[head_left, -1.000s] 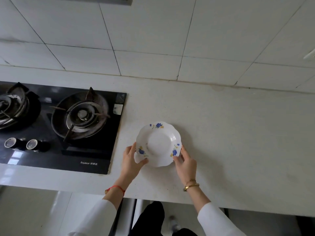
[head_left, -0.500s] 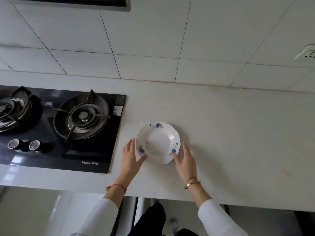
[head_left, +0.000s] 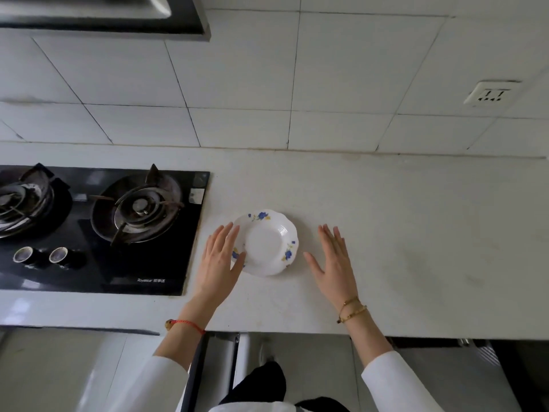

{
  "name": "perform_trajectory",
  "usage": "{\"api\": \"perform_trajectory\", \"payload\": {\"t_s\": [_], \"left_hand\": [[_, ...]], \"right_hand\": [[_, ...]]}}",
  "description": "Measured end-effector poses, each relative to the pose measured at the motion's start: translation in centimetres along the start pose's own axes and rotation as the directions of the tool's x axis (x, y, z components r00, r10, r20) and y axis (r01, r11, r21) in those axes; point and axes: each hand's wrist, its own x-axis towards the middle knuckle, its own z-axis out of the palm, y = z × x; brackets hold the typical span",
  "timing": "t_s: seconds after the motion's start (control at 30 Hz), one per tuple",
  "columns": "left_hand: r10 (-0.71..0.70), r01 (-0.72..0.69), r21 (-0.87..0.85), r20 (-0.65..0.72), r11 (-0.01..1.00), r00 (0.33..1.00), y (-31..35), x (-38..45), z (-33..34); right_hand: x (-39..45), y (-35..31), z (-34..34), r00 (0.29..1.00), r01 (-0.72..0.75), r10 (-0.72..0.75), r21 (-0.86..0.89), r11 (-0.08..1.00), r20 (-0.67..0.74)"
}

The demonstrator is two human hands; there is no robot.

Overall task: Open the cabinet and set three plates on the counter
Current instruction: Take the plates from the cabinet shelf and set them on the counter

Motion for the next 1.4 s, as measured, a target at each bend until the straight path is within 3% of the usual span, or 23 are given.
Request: {"api": "perform_trajectory", "payload": {"t_s": [0.43, 0.87, 1.13, 1.4], "left_hand": [[0.123, -0.112, 0.107, -0.106, 0.988, 0.987, 7.7, -11.2, 2.1], [0.084, -0.068, 0.116, -0.141, 0.991, 0.986, 14.0, -25.5, 3.7], [0.059, -0.044, 0.123, -0.121, 0.991, 0.991, 13.5, -28.6, 5.8], [0.047, -0.036, 0.114, -0.094, 0.993, 0.994, 10.2, -28.3, 12.4]], "right_hand": [[-12.0, 4.0, -8.0, 0.996, 0.061, -0.062, -0.028, 0.998, -0.056], [-25.6, 8.0, -12.2, 0.996, 0.077, -0.078, -0.013, 0.997, -0.049], [-28.4, 8.7, -10.9, 0.996, 0.074, -0.074, 0.001, 0.997, -0.044], [-27.8, 12.4, -5.2, 0.997, 0.07, -0.07, 0.001, 0.998, -0.037]]}}
